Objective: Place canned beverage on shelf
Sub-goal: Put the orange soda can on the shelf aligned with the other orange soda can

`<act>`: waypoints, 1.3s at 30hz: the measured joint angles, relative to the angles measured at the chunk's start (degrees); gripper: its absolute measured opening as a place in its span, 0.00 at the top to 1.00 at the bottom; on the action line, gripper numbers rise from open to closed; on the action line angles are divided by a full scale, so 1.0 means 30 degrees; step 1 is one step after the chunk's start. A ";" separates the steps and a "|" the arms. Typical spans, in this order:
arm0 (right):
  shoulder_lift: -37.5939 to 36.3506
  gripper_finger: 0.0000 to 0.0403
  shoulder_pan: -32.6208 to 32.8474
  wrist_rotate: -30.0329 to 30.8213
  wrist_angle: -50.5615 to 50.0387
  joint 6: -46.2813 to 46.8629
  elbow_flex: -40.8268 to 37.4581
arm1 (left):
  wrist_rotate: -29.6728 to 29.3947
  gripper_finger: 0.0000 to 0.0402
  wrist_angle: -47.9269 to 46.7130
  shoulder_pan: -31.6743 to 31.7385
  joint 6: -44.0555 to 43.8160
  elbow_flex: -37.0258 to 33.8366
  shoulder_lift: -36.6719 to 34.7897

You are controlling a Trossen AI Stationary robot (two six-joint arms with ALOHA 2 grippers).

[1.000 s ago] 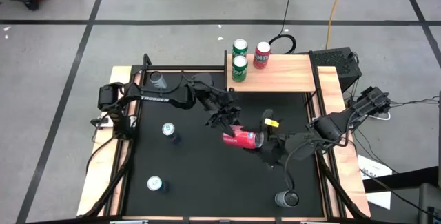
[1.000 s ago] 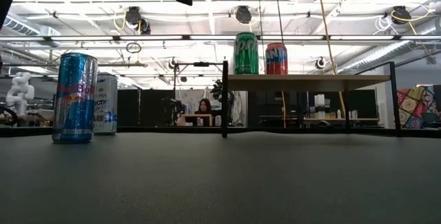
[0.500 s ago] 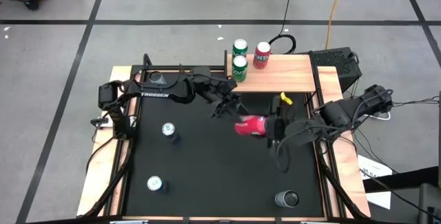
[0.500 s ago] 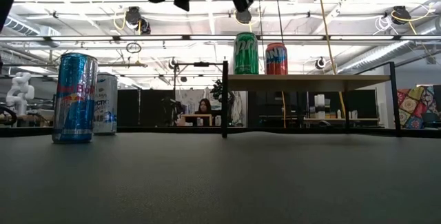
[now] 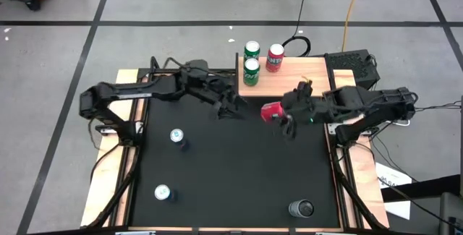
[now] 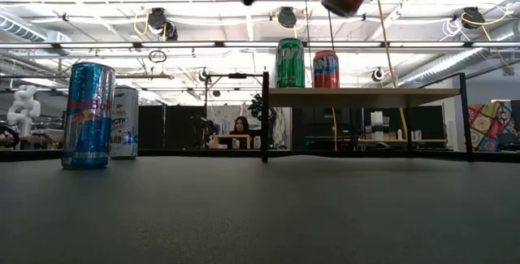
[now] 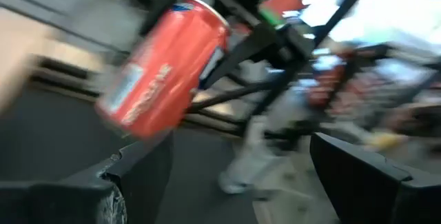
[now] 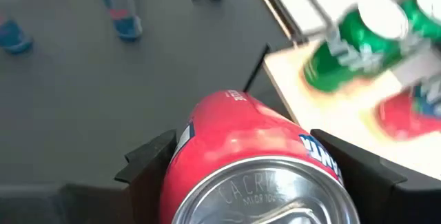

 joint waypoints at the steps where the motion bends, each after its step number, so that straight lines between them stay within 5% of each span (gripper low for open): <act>1: 0.0074 0.29 -0.0606 -0.0351 -0.0021 0.0119 0.0000 | -0.1173 0.16 -0.1045 -0.0064 0.0761 0.0000 -0.0447; 7: 0.0810 0.29 -0.5041 -0.3225 -0.0839 0.0575 0.0000 | -0.7300 0.16 -0.5882 -0.0501 0.3295 0.0000 -0.2716; 11: 0.1683 0.29 -0.8052 -0.4307 -0.0904 -0.0819 0.0000 | -0.8564 0.16 -0.7635 -0.0754 0.4048 0.0000 -0.3352; 20: 0.4278 0.29 -1.2269 -0.5424 -0.0710 -0.3368 0.0055 | -0.9663 0.16 -1.0474 -0.0854 0.4685 -0.0005 -0.3486; 39: 0.5618 0.23 -1.4006 -0.8135 0.0686 -0.5149 0.1049 | -1.0322 0.16 -1.0994 -0.0555 0.6508 -0.0015 -0.3478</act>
